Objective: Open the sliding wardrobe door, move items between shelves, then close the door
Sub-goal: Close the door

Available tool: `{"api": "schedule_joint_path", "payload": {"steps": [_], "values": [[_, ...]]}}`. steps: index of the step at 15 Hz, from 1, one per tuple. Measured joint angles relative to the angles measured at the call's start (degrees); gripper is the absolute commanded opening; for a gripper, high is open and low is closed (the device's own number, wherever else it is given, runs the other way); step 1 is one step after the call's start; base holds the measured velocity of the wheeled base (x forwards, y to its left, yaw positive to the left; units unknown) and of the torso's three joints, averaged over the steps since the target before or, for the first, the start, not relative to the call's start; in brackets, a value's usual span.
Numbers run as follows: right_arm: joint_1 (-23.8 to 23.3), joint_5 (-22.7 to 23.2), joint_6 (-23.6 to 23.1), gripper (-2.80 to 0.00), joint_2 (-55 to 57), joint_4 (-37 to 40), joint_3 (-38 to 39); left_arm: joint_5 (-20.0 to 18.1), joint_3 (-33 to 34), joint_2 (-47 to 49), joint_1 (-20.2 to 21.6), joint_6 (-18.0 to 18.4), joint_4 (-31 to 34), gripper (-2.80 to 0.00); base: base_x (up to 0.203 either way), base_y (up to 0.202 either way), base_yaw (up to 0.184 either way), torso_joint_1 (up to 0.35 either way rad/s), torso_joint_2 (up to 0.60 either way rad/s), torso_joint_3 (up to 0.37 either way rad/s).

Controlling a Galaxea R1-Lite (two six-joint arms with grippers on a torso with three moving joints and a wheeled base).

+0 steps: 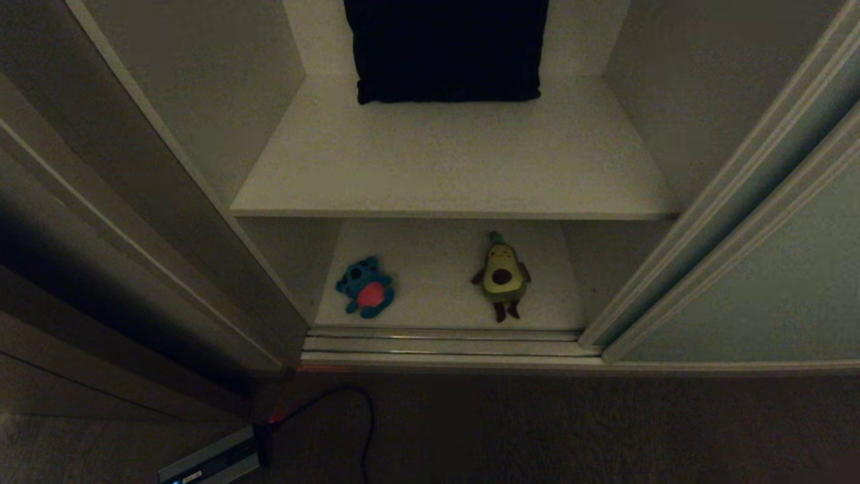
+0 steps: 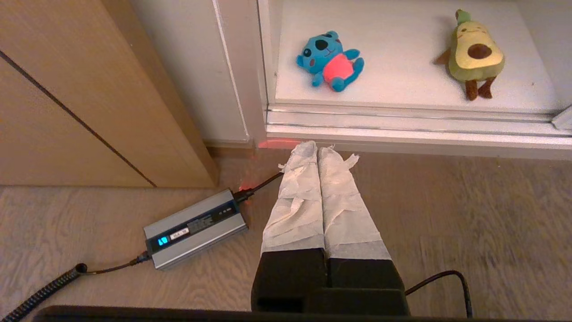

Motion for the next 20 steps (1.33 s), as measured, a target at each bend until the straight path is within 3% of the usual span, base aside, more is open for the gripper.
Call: {"api": "schedule_joint_path", "payload": {"steps": [7,11,16,20], "values": [[0.0,0.1,-1.7,-2.8,0.0,0.2,0.0,0.0,0.0,0.0,0.0,0.0,0.0,-2.8,0.0,0.0,0.0,0.0,0.0,0.0],[0.0,-0.4,0.5,-2.8,1.2,3.9,-4.2,0.0,0.0,0.0,0.0,0.0,0.0,-2.8,0.0,0.0,0.0,0.0,0.0,0.0],[0.1,-1.5,8.0,-2.8,19.6,9.9,-39.8,0.0,0.0,0.0,0.0,0.0,0.0,-2.8,0.0,0.0,0.0,0.0,0.0,0.0],[0.1,-8.1,8.9,-2.8,38.7,14.4,-62.7,0.0,0.0,0.0,0.0,0.0,0.0,-2.8,0.0,0.0,0.0,0.0,0.0,0.0]]}}
